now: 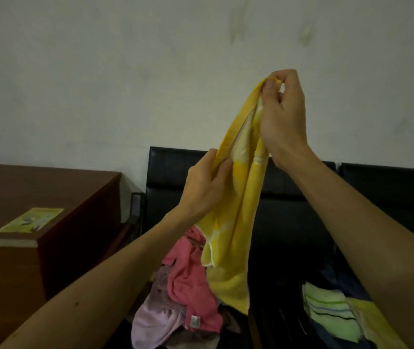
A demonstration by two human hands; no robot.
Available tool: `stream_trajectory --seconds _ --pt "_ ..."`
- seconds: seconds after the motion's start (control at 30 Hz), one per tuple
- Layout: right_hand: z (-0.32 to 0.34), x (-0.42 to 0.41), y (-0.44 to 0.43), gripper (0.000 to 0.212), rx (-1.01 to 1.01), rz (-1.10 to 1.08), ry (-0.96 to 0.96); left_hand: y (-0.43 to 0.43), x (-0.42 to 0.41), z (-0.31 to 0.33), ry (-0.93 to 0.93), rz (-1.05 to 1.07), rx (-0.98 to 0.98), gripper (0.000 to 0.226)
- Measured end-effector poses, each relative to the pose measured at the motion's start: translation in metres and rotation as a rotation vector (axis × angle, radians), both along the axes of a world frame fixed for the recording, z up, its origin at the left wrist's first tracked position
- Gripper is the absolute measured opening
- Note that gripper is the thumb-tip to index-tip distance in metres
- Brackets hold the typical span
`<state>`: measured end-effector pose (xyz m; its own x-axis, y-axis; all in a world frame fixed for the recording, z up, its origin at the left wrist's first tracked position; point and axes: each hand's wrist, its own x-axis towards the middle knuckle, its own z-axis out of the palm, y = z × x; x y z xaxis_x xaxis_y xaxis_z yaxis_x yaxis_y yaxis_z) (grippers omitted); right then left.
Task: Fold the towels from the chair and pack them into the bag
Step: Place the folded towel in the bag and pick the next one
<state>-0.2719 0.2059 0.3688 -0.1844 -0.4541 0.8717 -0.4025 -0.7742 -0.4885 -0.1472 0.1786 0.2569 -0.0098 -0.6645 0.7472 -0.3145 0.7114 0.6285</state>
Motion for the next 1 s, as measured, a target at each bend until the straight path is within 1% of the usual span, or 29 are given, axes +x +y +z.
stream_trajectory --seconds 0.1,0.17,0.23,0.3,0.43,0.53,0.6,0.67,0.73,0.77,0.83,0.9,1.0 --pt "0.027 -0.005 0.029 0.015 0.017 0.073 -0.159 0.017 -0.01 0.014 0.001 -0.079 0.001 0.018" --pt "0.045 -0.009 0.048 0.017 0.079 0.219 -0.251 0.027 -0.016 0.02 0.0 -0.15 -0.009 0.014" --pt "0.055 -0.013 0.063 0.021 0.129 0.375 -0.286 0.035 -0.022 0.024 0.011 -0.213 -0.013 0.019" --pt "0.056 -0.017 0.072 0.022 0.163 0.457 -0.292 0.044 -0.026 0.027 0.036 -0.253 0.006 0.024" --pt "0.04 -0.028 0.073 0.021 0.217 0.366 -0.186 0.062 -0.027 0.029 0.054 -0.296 0.015 0.024" --pt "0.021 -0.037 0.07 0.022 0.248 0.277 -0.081 0.069 -0.016 0.031 0.003 -0.302 0.014 0.017" --pt "0.008 -0.045 0.067 0.021 0.246 0.196 0.036 0.072 -0.008 0.036 -0.058 -0.318 0.016 0.017" --pt "-0.005 -0.056 0.063 0.019 0.23 0.109 0.208 0.074 0.004 0.041 -0.158 -0.303 0.03 0.02" --pt "-0.018 -0.067 0.057 0.019 0.243 0.056 0.346 0.076 0.018 0.047 -0.255 -0.255 0.043 0.024" --pt "-0.024 -0.073 0.055 0.019 0.259 0.042 0.382 0.078 0.025 0.052 -0.292 -0.224 0.048 0.024" --pt "-0.033 -0.083 0.053 0.021 0.302 0.056 0.396 0.079 0.04 0.06 -0.353 -0.158 0.055 0.026" --pt "-0.04 -0.094 0.052 0.027 0.374 0.133 0.346 0.078 0.057 0.066 -0.425 -0.084 0.047 0.027" --pt "-0.05 -0.109 0.05 0.048 0.487 0.287 0.237 0.073 0.079 0.072 -0.537 0.03 0.05 0.036"
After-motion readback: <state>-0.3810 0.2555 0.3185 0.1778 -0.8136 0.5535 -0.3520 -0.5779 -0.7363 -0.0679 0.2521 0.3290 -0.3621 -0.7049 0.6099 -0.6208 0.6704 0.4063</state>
